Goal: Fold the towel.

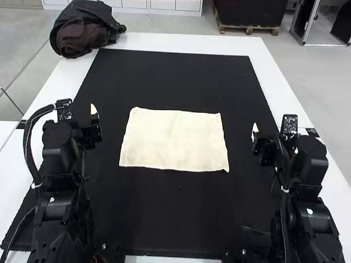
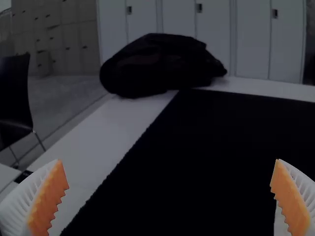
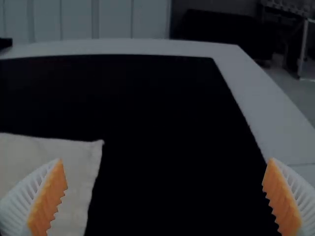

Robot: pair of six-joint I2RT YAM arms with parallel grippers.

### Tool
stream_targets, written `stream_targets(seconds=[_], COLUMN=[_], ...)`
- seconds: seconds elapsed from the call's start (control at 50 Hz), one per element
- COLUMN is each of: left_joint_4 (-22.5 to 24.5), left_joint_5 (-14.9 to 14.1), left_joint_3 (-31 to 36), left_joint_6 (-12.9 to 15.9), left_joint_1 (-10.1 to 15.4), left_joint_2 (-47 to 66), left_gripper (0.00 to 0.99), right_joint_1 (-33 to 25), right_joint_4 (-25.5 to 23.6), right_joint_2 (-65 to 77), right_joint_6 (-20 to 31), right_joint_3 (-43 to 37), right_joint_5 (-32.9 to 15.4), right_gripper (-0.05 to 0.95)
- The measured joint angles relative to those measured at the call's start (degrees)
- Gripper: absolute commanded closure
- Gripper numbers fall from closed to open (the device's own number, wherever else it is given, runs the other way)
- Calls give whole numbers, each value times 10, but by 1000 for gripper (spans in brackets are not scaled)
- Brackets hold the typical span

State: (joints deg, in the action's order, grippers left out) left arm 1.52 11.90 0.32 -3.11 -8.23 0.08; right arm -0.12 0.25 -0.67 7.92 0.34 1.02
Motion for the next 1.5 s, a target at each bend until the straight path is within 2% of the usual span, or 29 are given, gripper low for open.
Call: stream_targets(seconds=[0.22, 0.44, 0.62, 0.68, 0.74, 0.84, 0.94, 1.04, 1.16, 1.26, 1.36, 1.5], left_joint_4=[0, -17, -17, -2, 19, 46, 106, 170, 183, 178, 176, 162], left_joint_5=[0, 0, -1, -2, -2, -2, -2, -3, -7, -15, -27, -47], left_joint_3=[0, 0, 0, 0, 0, 0, 0, 0, 14, 67, 153, 289], left_joint_6=[-2, -52, -70, -58, -29, 20, 66, 95, 114, 121, 125, 127], left_joint_1=[0, 0, 0, 0, 0, 0, 0, 1, 1, 1, 0, 1], left_joint_2=[0, 0, 0, 0, 0, 0, 0, 0, 5, 51, 142, 309], left_gripper=[30, 30, 30, 33, 39, 41, 41, 41, 38, 38, 38, 38], right_joint_1=[0, 0, 0, 0, 0, 0, 0, 0, 0, 0, 0, 0], right_joint_4=[0, 0, 1, 2, 9, 56, 121, 170, 173, 171, 170, 105], right_joint_2=[0, 0, 0, 0, 0, 0, 0, 0, -12, -78, -193, -394], right_joint_6=[0, 0, 14, 52, 82, 125, 148, 160, 163, 156, 129, 71], right_joint_3=[0, 0, 0, 0, 0, 0, 0, 0, 13, 70, 170, 351], right_joint_5=[0, 0, 0, 0, 0, 0, 0, -2, -3, -2, -2, -1], right_gripper=[-16, -18, -16, -16, -16, -11, -10, -10, -10, -10, -13, -13])
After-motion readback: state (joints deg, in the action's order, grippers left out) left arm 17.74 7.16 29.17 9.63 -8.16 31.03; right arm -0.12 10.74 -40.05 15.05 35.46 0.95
